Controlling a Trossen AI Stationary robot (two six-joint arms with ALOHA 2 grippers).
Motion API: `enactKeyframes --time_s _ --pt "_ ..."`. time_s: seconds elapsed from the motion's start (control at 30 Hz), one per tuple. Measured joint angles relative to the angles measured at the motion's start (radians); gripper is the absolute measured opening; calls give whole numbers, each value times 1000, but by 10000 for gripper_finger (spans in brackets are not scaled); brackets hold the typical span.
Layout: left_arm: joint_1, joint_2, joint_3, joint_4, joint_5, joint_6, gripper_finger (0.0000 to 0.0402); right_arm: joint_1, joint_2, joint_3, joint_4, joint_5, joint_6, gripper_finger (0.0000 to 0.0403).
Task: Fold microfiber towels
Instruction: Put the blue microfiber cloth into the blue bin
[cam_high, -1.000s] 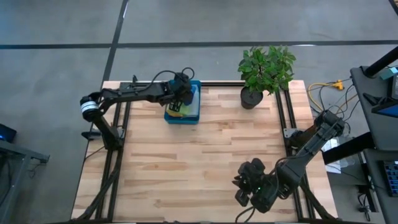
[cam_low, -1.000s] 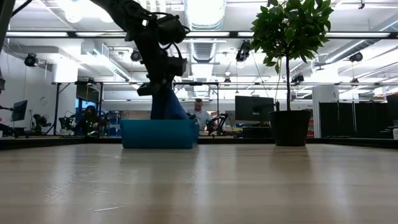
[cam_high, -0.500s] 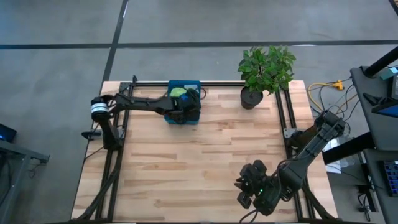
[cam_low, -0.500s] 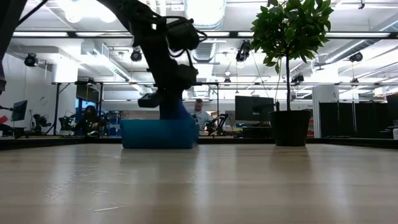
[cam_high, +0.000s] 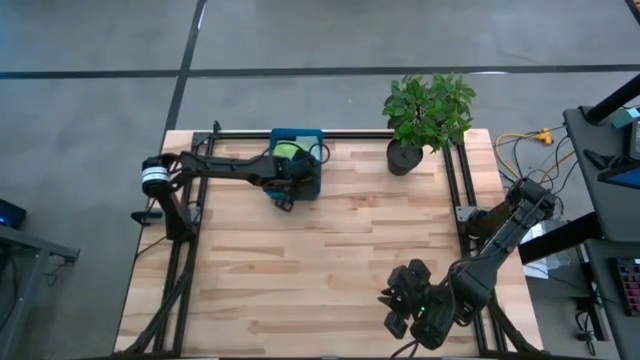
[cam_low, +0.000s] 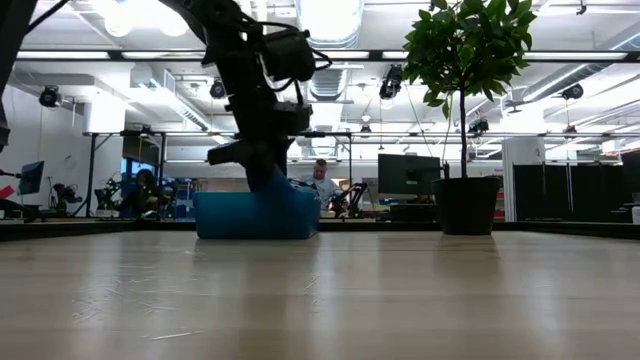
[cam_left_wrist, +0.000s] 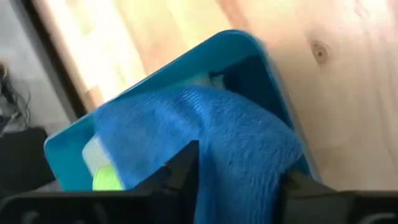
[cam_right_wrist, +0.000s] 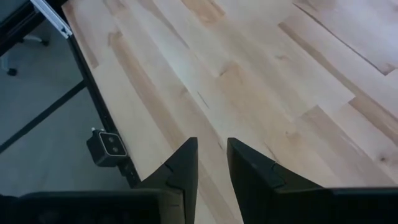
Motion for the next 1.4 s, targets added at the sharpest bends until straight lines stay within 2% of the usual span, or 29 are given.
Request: enactKeyframes --time_s 0.13,0.3,0.5,0.6,0.73,0.93,1.0,1.07,1.23,1.33,1.4 --pt "0 -41 7 -31 -80 -20 133 0 0 0 0 0 -9 82" --pt "7 -82 11 -43 -103 2 137 -1 0 0 -1 1 -33 82" --pt "9 -77 11 -46 -53 3 114 -3 0 0 -1 9 -33 82" --pt "8 -68 13 -47 -102 6 91 -3 0 0 2 9 -29 82" --pt "20 -78 51 -54 -166 36 16 0 0 0 4 9 -27 82" --pt "72 -91 194 -52 -195 72 2 0 0 0 4 10 -30 82" --pt "110 -80 259 -24 -196 -3 2 0 0 0 3 10 -35 82" --pt "163 -60 320 -18 -196 -145 1 -1 0 0 0 10 -35 82" --pt "291 13 453 -111 -178 -500 1 -1 0 0 -1 10 -30 82" --pt "316 54 511 -165 -74 -558 1 -1 0 0 -1 10 -29 82" --pt "314 80 538 -169 -59 -559 0 -1 0 0 -1 10 -27 82"
